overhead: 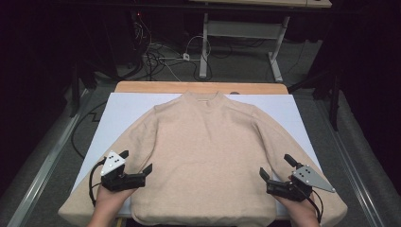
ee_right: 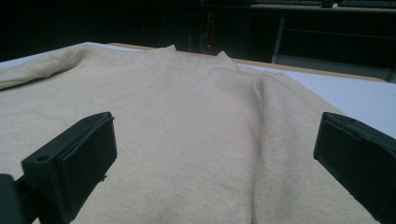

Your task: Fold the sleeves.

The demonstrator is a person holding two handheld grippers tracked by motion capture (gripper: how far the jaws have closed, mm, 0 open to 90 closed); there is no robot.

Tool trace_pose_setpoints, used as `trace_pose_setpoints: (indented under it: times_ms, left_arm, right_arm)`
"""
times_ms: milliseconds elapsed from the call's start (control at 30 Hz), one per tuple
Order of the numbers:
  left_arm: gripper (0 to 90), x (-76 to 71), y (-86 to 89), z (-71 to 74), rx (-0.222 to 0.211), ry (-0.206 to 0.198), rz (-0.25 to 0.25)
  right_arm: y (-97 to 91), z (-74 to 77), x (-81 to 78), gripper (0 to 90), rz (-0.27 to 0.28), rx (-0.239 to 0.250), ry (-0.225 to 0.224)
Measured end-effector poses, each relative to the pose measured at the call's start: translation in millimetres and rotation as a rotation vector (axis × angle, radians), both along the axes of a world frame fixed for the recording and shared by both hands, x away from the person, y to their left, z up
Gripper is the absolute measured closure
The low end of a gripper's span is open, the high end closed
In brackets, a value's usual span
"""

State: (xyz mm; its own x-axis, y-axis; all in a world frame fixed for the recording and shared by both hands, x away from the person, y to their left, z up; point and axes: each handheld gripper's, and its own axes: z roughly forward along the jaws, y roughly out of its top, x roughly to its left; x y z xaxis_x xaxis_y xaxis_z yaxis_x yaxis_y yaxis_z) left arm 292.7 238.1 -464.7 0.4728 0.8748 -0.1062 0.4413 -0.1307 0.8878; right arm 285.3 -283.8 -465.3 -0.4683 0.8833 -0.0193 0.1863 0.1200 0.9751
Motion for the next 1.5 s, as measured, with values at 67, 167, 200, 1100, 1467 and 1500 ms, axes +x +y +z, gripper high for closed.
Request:
trace_pose_setpoints:
  times_ms: [67, 167, 200, 1100, 1467, 1500]
  left_arm:
    - [0.0, -0.4, 10.8, 1.1, -0.008, 0.009, 0.033]
    - [0.0, -0.9, 17.1, 2.3, 0.007, 0.013, 0.053]
    - [0.0, -1.0, 21.0, 3.2, 0.009, 0.015, 0.061]
    - [0.0, -5.1, 109.6, -9.6, -0.026, 0.092, 0.216]
    - [0.0, 1.7, 108.5, -15.6, 0.042, 0.195, 0.216]
    - [0.0, 2.8, 107.8, -16.3, 0.051, 0.210, 0.209]
  right_arm:
    - [0.0, 0.1, 0.0, 0.0, 0.000, 0.001, 0.000]
    - [-0.1, 0.1, 0.1, 0.0, 0.001, 0.002, 0.001]
    - [0.1, -0.1, 0.3, 0.0, 0.002, 0.001, 0.003]
    - [2.9, -1.0, 4.5, 0.0, 0.014, -0.007, 0.007]
    - [4.1, -0.3, 3.0, 0.0, 0.016, -0.009, 0.005]
    - [4.4, -0.4, 2.9, 0.0, 0.016, -0.012, 0.004]
